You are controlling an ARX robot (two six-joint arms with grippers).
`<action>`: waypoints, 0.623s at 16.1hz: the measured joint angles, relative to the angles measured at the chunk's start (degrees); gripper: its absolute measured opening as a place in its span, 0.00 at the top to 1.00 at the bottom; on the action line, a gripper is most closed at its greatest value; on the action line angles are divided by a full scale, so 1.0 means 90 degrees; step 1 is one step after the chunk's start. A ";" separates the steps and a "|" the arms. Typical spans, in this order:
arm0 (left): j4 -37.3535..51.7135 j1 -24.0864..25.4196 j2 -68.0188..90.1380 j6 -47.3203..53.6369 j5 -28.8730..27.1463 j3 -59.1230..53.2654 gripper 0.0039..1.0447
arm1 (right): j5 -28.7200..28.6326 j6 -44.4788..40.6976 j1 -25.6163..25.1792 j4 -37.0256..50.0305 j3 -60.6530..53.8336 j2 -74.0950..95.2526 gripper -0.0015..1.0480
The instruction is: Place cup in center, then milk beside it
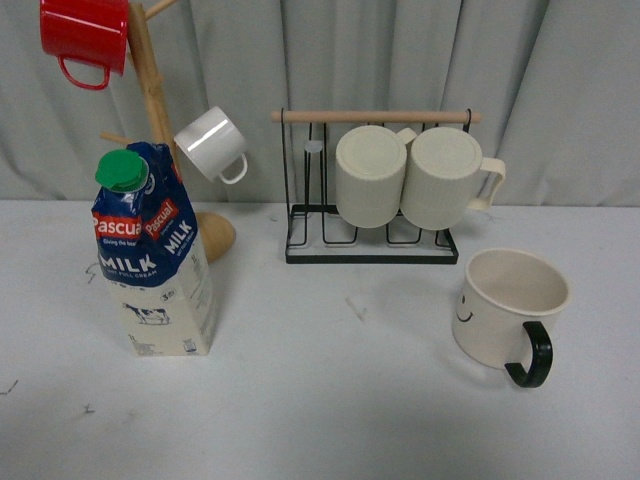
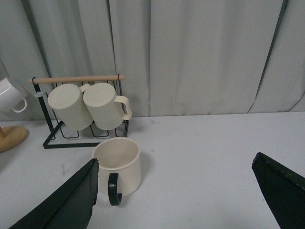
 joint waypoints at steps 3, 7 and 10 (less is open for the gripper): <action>0.0000 0.0000 0.0000 0.0000 0.0000 0.0000 0.06 | 0.0000 0.0000 0.0000 0.0000 0.0000 0.0000 0.06; 0.0000 0.0000 0.0000 0.0000 0.0000 0.0000 0.06 | 0.0002 0.0000 0.0000 0.0000 0.0000 0.0000 0.06; 0.0000 0.0000 0.0000 0.0000 0.0000 0.0000 0.06 | 0.0000 0.0000 0.0000 0.0000 0.0000 0.0000 0.06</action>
